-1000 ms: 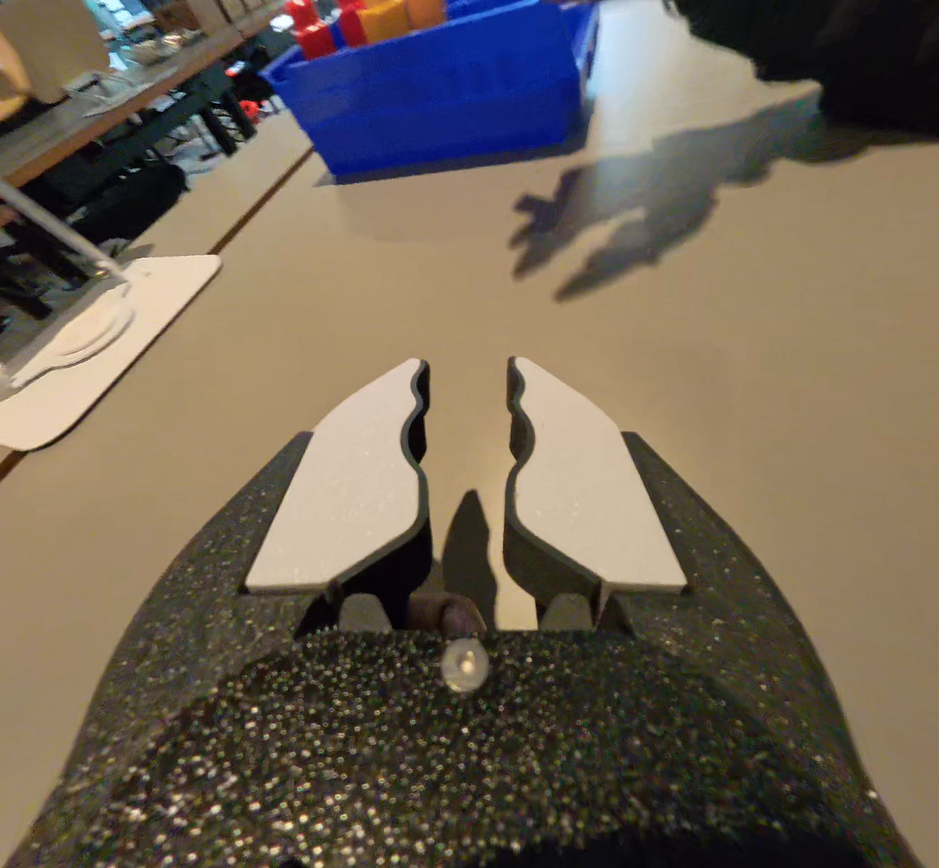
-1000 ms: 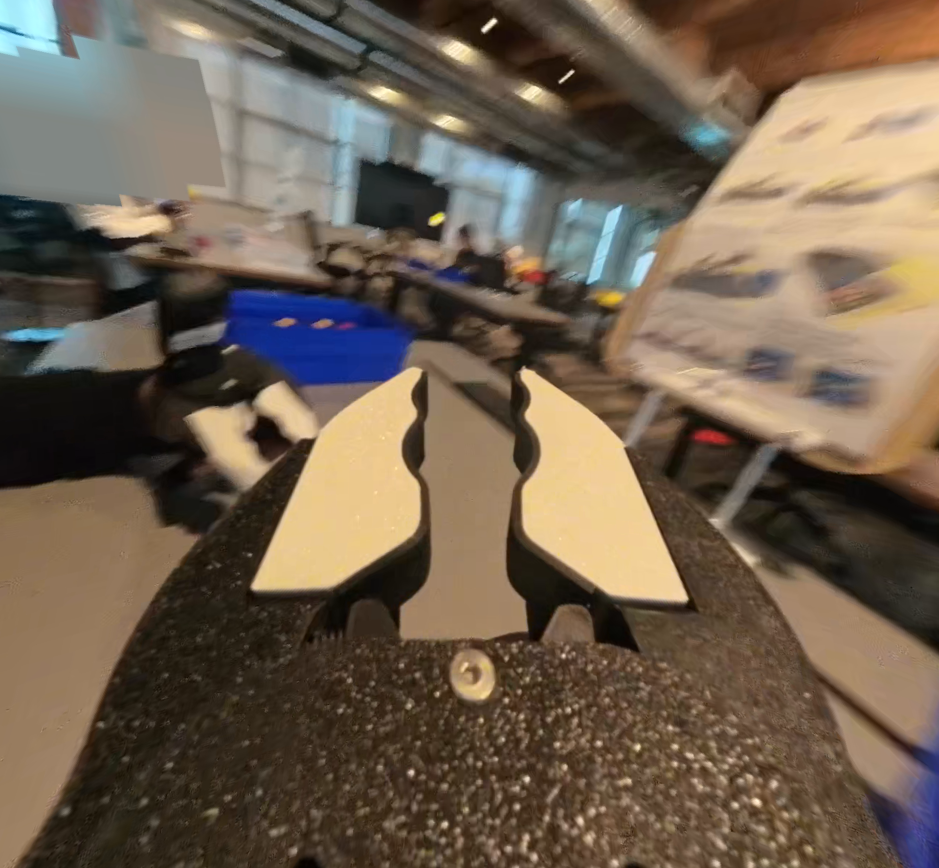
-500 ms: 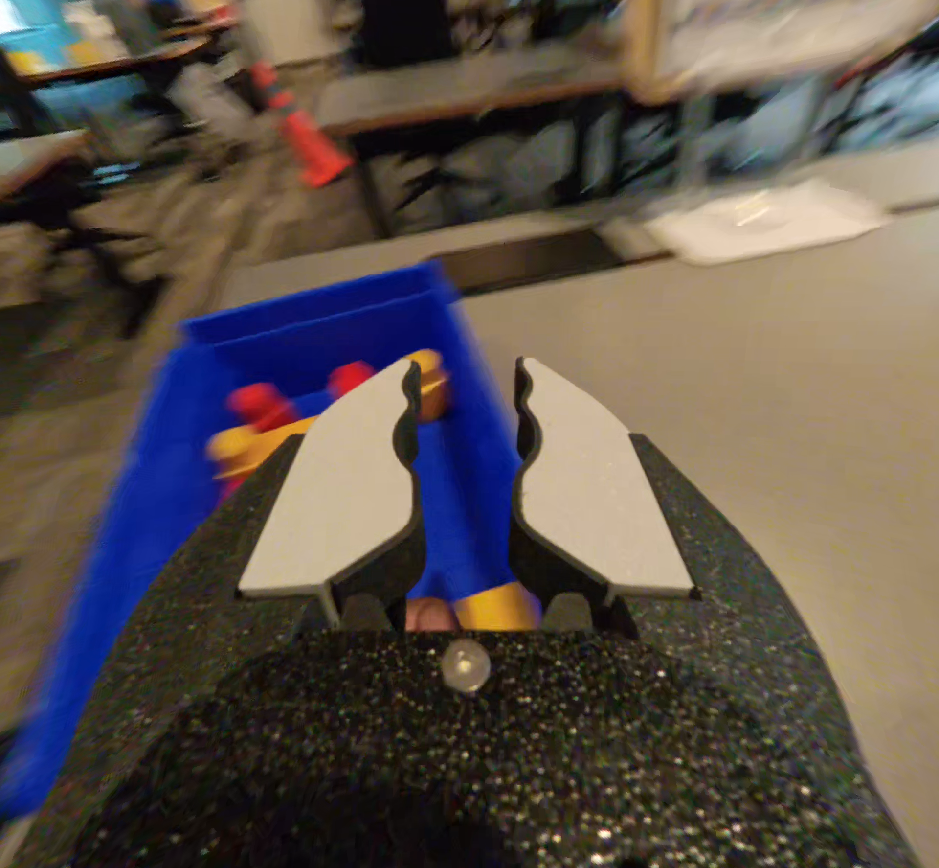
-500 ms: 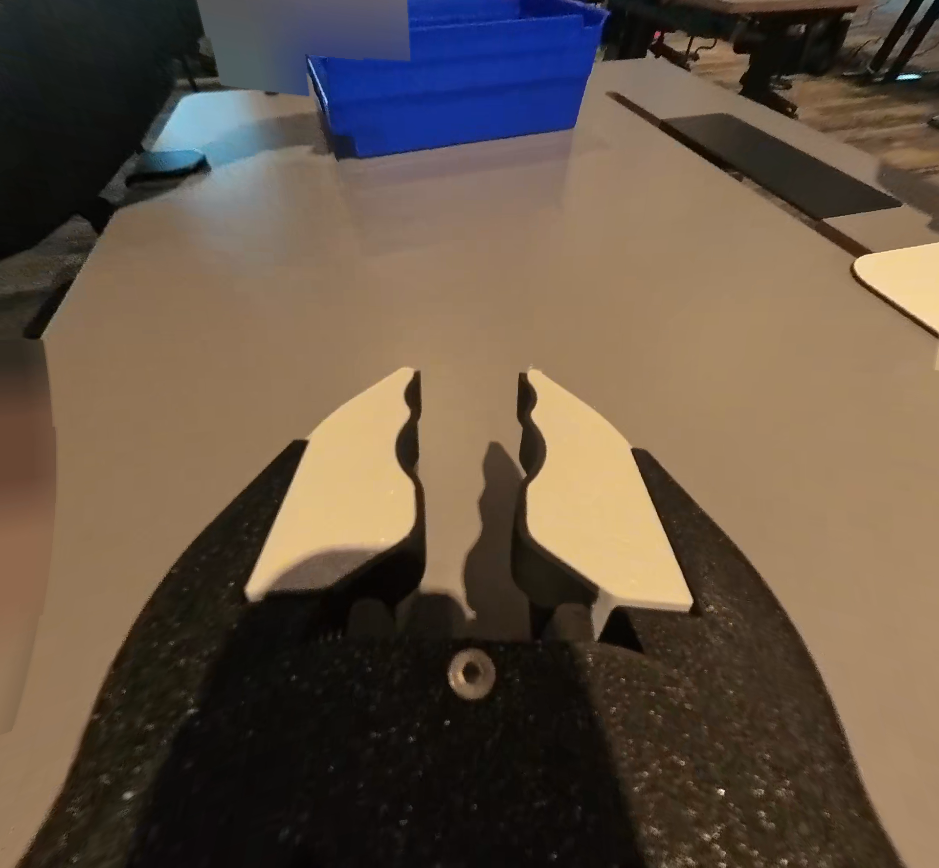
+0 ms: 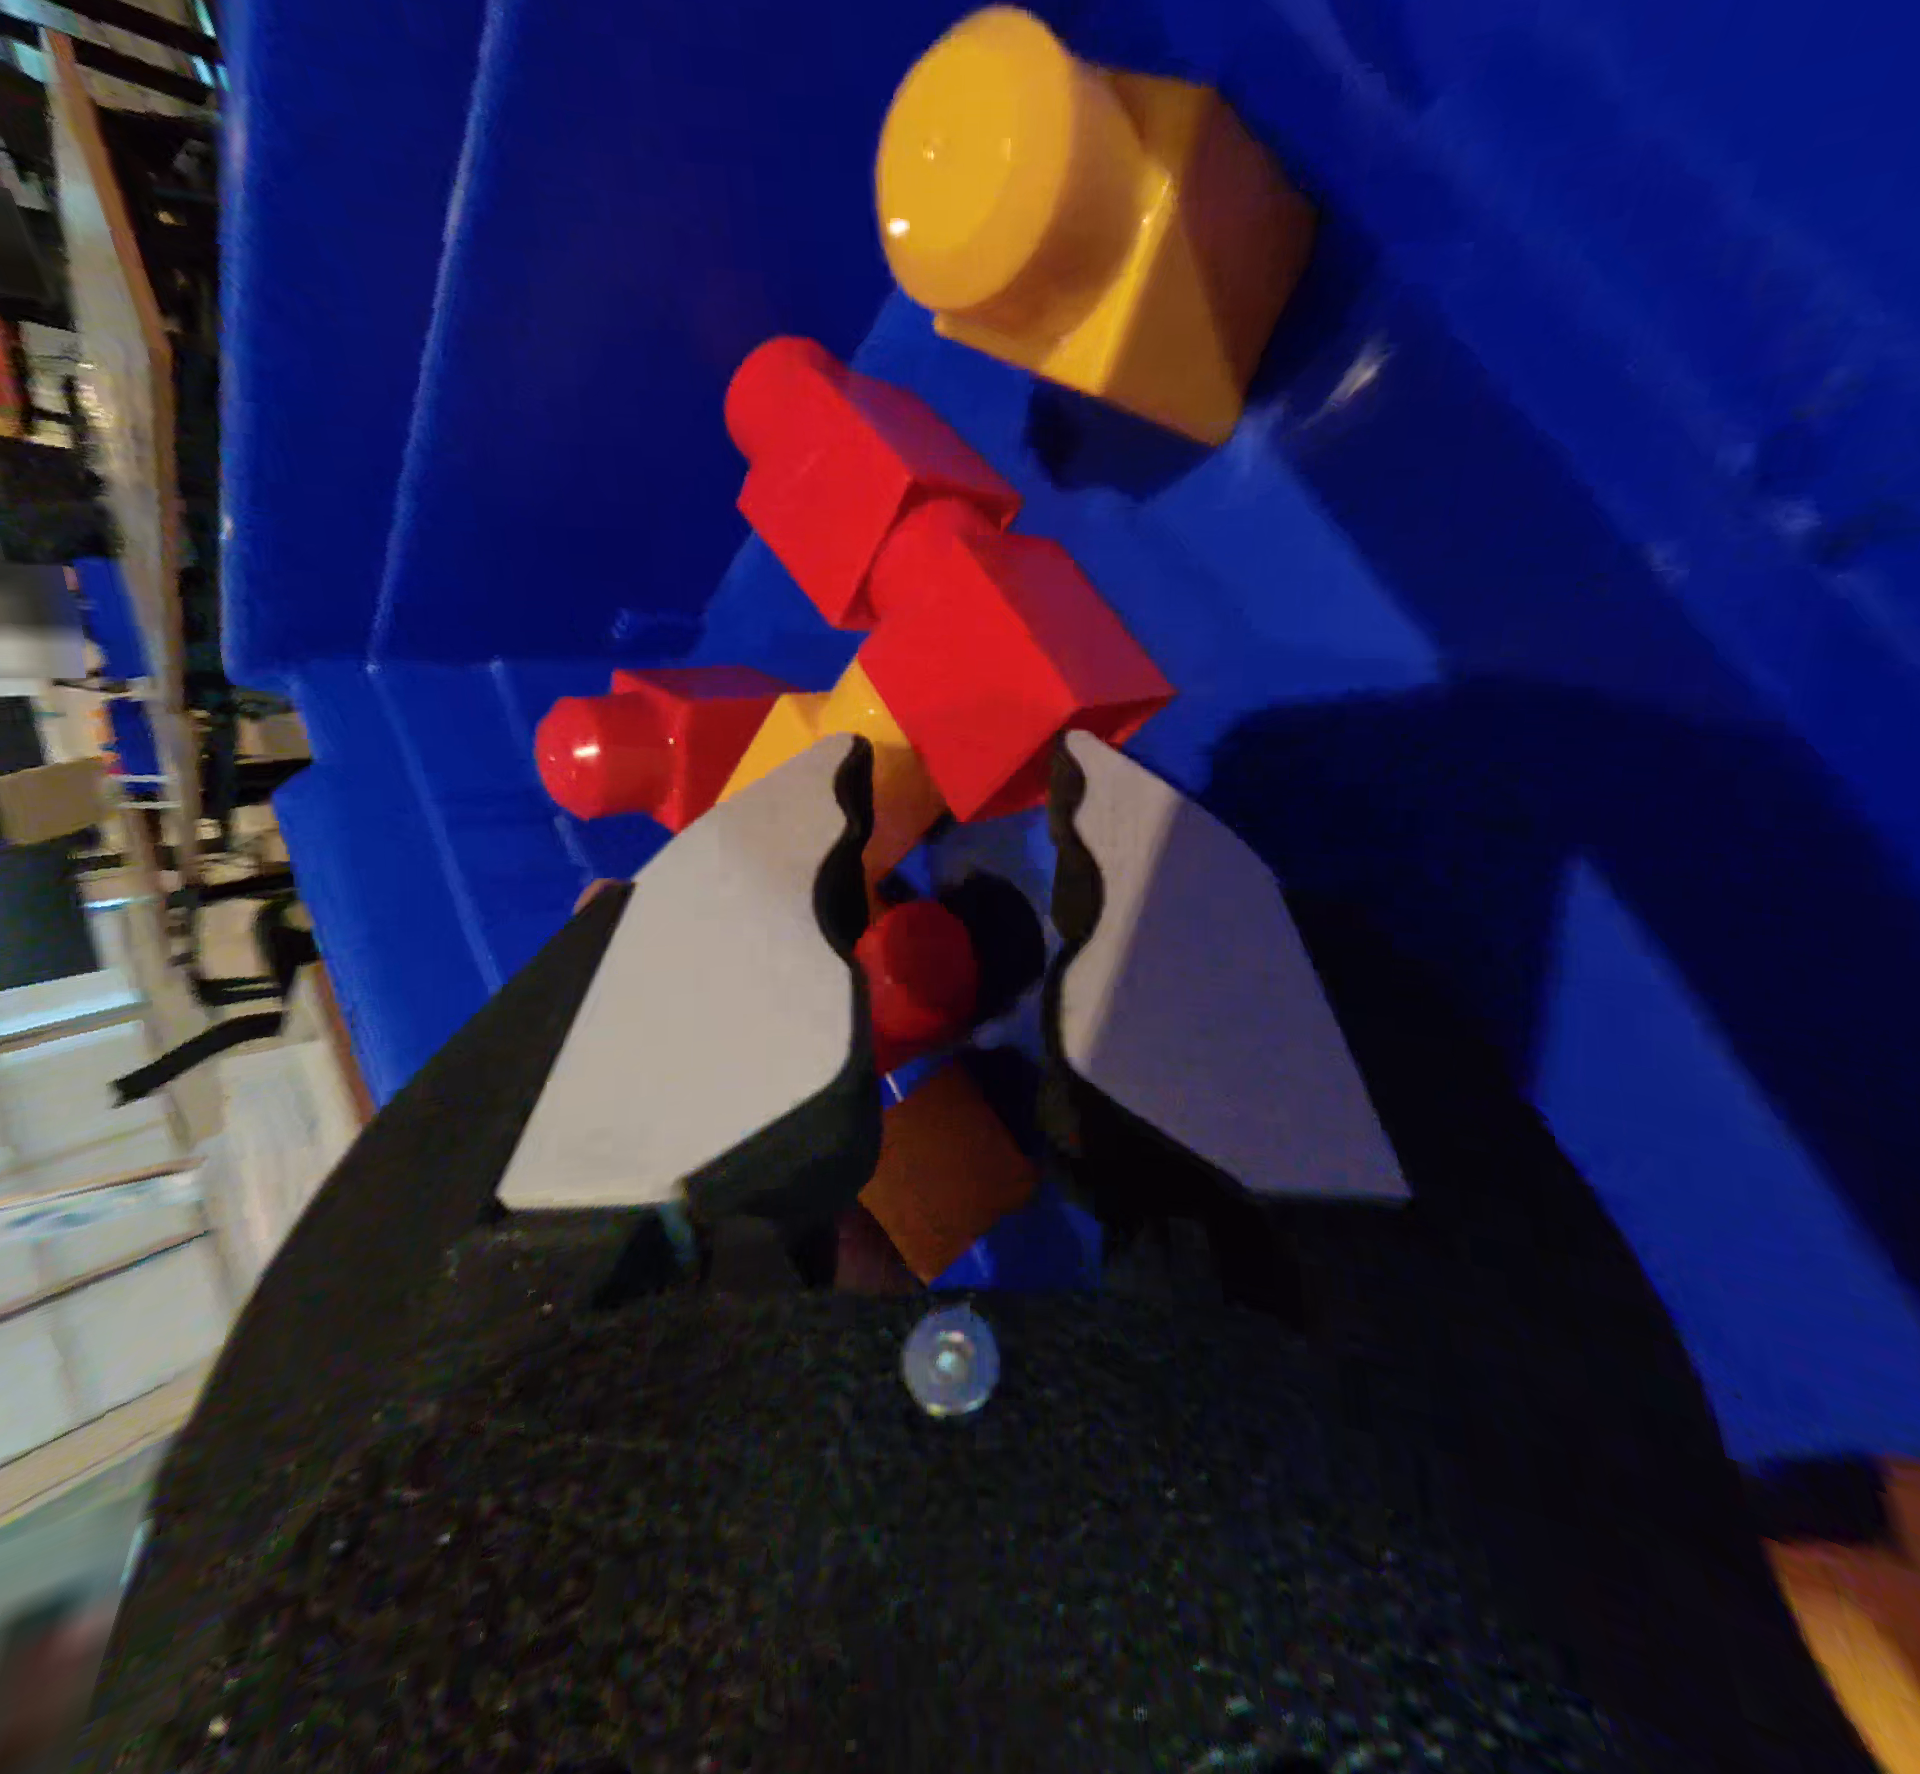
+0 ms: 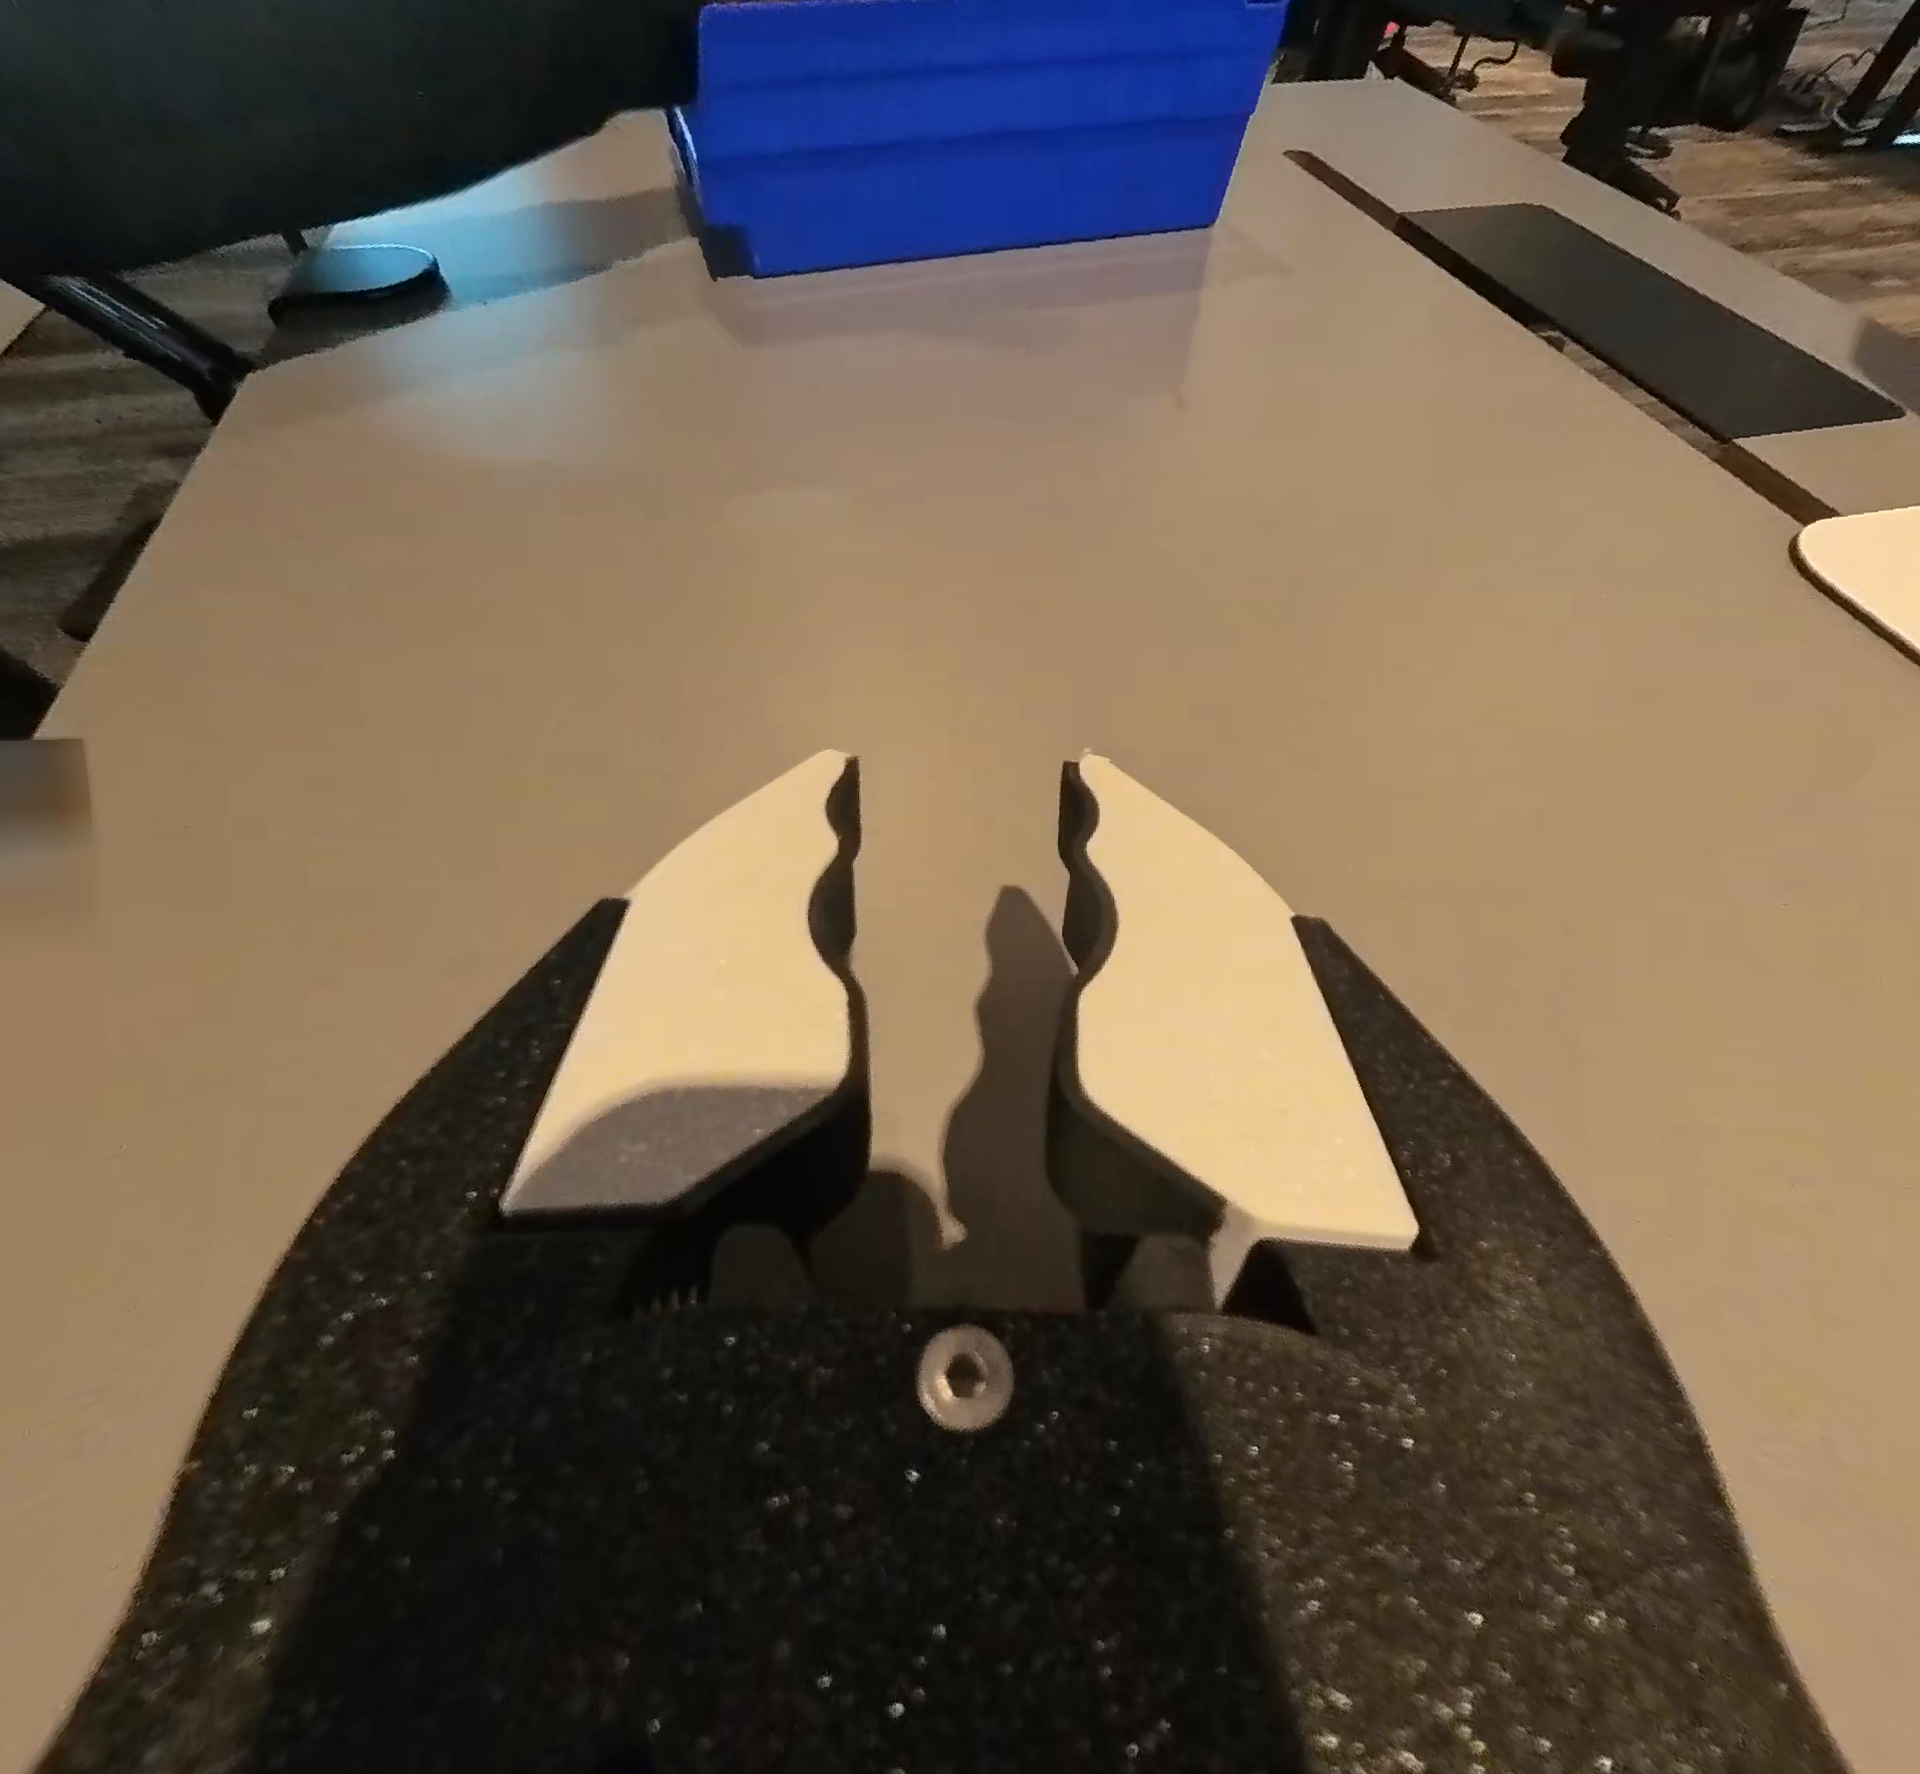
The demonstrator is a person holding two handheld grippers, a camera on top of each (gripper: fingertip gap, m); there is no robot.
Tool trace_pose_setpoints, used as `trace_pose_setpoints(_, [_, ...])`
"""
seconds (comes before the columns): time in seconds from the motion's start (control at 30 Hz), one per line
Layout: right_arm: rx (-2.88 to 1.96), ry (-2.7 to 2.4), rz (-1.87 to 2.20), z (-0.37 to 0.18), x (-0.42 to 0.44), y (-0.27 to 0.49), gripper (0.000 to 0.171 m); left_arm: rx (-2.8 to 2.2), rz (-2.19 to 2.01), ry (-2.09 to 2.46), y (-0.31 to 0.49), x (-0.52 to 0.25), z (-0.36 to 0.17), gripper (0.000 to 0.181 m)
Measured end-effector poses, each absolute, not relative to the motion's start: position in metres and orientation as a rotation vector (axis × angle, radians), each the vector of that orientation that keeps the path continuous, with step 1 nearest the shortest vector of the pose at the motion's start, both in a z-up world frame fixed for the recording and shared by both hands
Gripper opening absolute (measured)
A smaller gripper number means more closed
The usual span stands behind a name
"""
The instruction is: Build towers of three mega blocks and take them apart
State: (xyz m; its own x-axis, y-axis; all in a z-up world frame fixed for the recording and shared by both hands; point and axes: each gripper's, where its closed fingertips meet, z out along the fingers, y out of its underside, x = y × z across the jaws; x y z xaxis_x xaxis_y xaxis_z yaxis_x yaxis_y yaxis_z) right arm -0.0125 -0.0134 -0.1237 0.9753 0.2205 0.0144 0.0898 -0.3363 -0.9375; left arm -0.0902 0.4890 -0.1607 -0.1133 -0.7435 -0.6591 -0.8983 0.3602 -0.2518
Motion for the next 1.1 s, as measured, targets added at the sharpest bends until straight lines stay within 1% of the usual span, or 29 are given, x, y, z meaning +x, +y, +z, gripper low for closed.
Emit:
trace_pose_setpoints(0.03, [-1.916,-0.226,0.135,-0.124,-0.013,-0.014,0.037,-1.395,0.316,1.92,0.491,-0.089,-0.165,0.024])
trace_pose_setpoints(0.1, [-1.918,-0.233,0.127,-0.124,-0.014,-0.014,0.037,-1.303,0.398,1.907,0.497,-0.085,-0.162,0.018])
trace_pose_setpoints(0.23, [-1.927,-0.253,0.101,-0.126,-0.015,-0.013,0.037,-1.368,0.223,1.787,0.486,-0.081,-0.144,0.012])
trace_pose_setpoints(0.3, [-1.929,-0.257,0.089,-0.126,-0.016,-0.013,0.037,-1.37,0.124,1.682,0.476,-0.082,-0.119,0.011])
trace_pose_setpoints(0.4, [-1.926,-0.242,0.081,-0.125,-0.015,-0.011,0.037,-1.248,0.008,1.54,0.444,-0.083,-0.069,0.011])
trace_pose_setpoints(0.53, [-1.889,-0.176,0.151,-0.118,-0.019,-0.005,0.037,-1.059,-0.123,1.42,0.375,-0.085,-0.011,0.01])
trace_pose_setpoints(0.6, [-1.861,-0.138,0.205,-0.112,-0.024,0.0,0.037,-0.974,-0.219,1.39,0.333,-0.081,0.005,0.01])
trace_pose_setpoints(0.7, [-1.812,-0.081,0.284,-0.102,-0.031,0.004,0.038,-0.889,-0.398,1.378,0.269,-0.07,0.007,0.01])
trace_pose_setpoints(0.8, [-1.723,0.016,0.416,-0.088,-0.034,0.008,0.042,-0.733,-0.56,1.4,0.189,-0.053,-0.006,0.01])
trace_pose_setpoints(0.93, [-1.595,0.185,0.627,-0.073,-0.03,0.01,0.05,-0.529,-0.506,1.417,0.106,-0.034,-0.036,0.01])
trace_pose_setpoints(1.1, [-1.506,0.288,0.877,-0.067,-0.028,0.005,0.059,-0.338,-0.361,1.37,0.056,-0.029,-0.042,0.01])
